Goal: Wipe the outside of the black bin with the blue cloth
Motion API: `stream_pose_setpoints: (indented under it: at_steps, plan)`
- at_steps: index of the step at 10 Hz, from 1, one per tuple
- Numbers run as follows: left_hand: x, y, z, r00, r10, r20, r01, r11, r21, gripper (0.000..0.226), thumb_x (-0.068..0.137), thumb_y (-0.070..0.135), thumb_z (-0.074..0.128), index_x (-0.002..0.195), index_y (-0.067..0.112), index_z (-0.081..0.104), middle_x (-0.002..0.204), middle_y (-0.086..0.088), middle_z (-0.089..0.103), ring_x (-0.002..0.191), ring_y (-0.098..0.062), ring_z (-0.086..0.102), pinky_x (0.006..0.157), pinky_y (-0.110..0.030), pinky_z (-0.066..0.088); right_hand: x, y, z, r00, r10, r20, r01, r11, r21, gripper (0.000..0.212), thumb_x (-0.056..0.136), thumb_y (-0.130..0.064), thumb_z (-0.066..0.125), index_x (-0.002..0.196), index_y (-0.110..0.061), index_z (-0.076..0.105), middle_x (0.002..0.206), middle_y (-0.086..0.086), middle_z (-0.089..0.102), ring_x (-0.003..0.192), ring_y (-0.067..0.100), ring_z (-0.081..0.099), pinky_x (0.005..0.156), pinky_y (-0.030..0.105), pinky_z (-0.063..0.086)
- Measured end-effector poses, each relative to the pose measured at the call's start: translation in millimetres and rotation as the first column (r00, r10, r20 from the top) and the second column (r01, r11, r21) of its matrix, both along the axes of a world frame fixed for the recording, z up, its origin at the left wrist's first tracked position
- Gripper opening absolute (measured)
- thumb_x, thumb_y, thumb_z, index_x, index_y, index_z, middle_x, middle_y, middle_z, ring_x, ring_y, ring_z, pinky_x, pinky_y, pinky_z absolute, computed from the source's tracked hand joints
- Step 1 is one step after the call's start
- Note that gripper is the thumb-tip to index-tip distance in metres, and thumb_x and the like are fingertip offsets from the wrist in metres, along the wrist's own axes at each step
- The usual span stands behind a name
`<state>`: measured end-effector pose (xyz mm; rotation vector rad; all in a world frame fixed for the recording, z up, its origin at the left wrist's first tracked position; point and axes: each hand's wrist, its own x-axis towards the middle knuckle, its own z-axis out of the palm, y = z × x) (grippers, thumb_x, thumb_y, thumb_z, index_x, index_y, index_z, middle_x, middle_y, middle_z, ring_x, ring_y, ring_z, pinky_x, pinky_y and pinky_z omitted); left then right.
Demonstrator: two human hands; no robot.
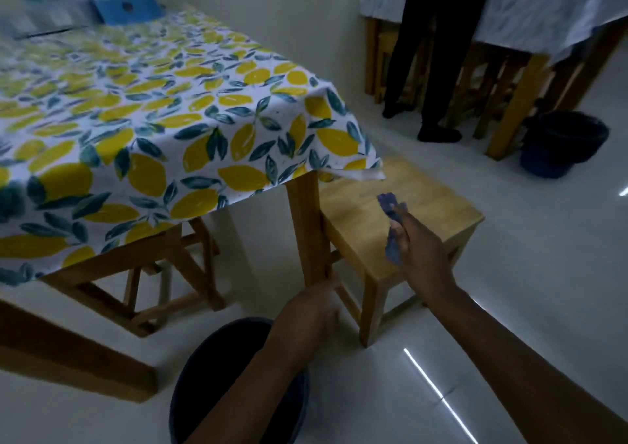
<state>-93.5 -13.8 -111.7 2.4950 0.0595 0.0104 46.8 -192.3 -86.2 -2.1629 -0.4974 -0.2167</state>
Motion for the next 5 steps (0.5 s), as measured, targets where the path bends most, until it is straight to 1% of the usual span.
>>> stream_pose_setpoints:
  at_steps: [1, 2, 3, 4, 5]
  plan:
    - [10.5, 5.8, 4.2, 0.999, -0.031, -0.031, 0.031, 0.999, -0.010, 0.046, 0.091, 0.031, 0.046, 0.134, 0.014, 0.051, 0.128, -0.005, 0.061, 0.115, -0.021, 0.060, 0.102, -0.035, 0.045, 15.2, 12.3, -30.8, 0.981, 0.129, -0.145, -0.168, 0.939, -0.300, 0.059, 0.099, -0.047, 0.025, 0.146, -0.011, 0.029, 0.150, 0.017, 0.033, 0.136, 0.032, 0.035, 0.108, 0.042, 0.034]
    - [21.8, 19.2, -3.5, 0.999, 0.008, -0.042, -0.009, 1.000, -0.020, 0.050, 0.090, 0.033, 0.048, 0.138, 0.017, 0.047, 0.134, -0.004, 0.057, 0.121, -0.021, 0.056, 0.105, -0.032, 0.042, 19.1, 26.6, -55.1, 0.978, 0.106, -0.182, -0.195, 0.782, -0.593, 0.058, 0.100, -0.040, 0.030, 0.149, -0.015, 0.015, 0.158, 0.009, 0.018, 0.142, 0.033, 0.017, 0.111, 0.050, 0.022]
    - [33.3, 38.9, -14.4, 0.997, 0.057, -0.042, -0.057, 0.998, 0.000, 0.047, 0.095, 0.025, 0.053, 0.141, 0.017, 0.044, 0.144, -0.002, 0.048, 0.129, -0.018, 0.048, 0.107, -0.024, 0.034, 9.5, 32.2, -56.6, 0.988, 0.085, -0.125, -0.145, 0.770, -0.621, 0.062, 0.097, -0.044, 0.037, 0.150, -0.019, 0.015, 0.158, 0.004, 0.018, 0.144, 0.033, 0.012, 0.112, 0.054, 0.015]
    - [36.0, 56.9, -7.4, 0.997, 0.079, 0.028, -0.080, 0.996, 0.035, 0.049, 0.095, 0.024, 0.054, 0.142, 0.013, 0.045, 0.145, -0.005, 0.047, 0.132, -0.019, 0.046, 0.110, -0.018, 0.028, -4.0, 42.3, -40.7, 0.982, 0.157, -0.101, -0.186, 0.767, -0.614, 0.065, 0.093, -0.051, 0.040, 0.148, -0.021, 0.022, 0.157, 0.001, 0.022, 0.145, 0.031, 0.013, 0.113, 0.055, 0.013]
    - [31.4, 69.2, 33.0, 0.993, 0.096, 0.065, -0.097, 0.995, 0.013, 0.045, 0.094, 0.018, 0.054, 0.138, 0.011, 0.049, 0.142, -0.005, 0.051, 0.129, -0.016, 0.049, 0.103, -0.004, 0.019, -15.1, 60.7, -4.4, 0.963, 0.249, -0.100, -0.260, 0.779, -0.570, 0.072, 0.086, -0.062, 0.029, 0.143, -0.017, 0.034, 0.151, 0.005, 0.036, 0.139, 0.033, 0.029, 0.110, 0.054, 0.026]
